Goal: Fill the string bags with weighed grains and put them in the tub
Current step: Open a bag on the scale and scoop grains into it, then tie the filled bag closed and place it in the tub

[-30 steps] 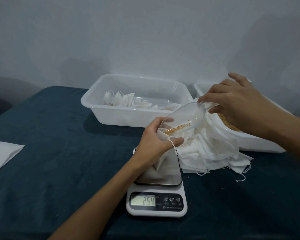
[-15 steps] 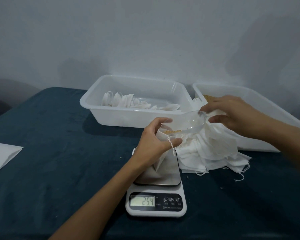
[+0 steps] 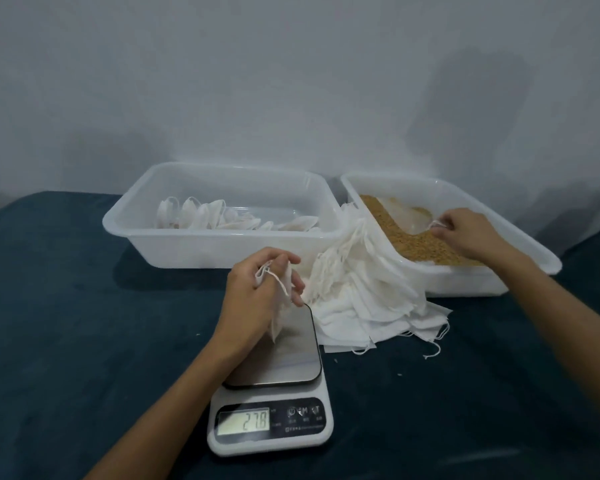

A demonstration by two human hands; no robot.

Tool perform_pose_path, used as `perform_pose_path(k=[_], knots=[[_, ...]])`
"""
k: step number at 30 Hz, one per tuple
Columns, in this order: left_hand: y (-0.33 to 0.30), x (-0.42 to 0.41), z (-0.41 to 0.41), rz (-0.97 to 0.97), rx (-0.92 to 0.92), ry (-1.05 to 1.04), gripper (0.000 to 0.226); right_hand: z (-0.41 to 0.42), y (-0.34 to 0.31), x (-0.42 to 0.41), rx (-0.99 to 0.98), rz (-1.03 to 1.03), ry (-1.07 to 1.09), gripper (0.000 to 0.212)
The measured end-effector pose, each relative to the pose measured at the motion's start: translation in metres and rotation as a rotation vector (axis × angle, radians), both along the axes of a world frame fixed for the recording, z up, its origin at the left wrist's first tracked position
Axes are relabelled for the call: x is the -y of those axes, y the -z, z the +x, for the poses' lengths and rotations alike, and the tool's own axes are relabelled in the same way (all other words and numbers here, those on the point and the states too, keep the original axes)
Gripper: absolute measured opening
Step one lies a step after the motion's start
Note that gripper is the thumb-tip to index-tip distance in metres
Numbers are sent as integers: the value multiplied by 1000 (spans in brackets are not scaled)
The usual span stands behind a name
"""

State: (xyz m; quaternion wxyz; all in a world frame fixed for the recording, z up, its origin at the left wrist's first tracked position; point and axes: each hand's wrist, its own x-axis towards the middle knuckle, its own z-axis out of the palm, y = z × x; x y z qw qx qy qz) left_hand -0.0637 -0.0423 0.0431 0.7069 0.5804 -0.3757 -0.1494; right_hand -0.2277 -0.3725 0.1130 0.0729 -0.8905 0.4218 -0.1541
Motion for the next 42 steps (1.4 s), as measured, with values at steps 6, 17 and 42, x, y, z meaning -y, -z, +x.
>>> perform_pose_path(k=[6, 17, 42], knots=[[7, 5, 8, -15, -90, -55, 24, 15, 20, 13, -250, 40, 109, 34], [11, 4, 17, 80, 32, -206, 16, 33, 11, -30, -162, -263, 61, 27], [10, 3, 16, 142, 325, -309, 43, 94, 57, -201, 834, 94, -691, 11]])
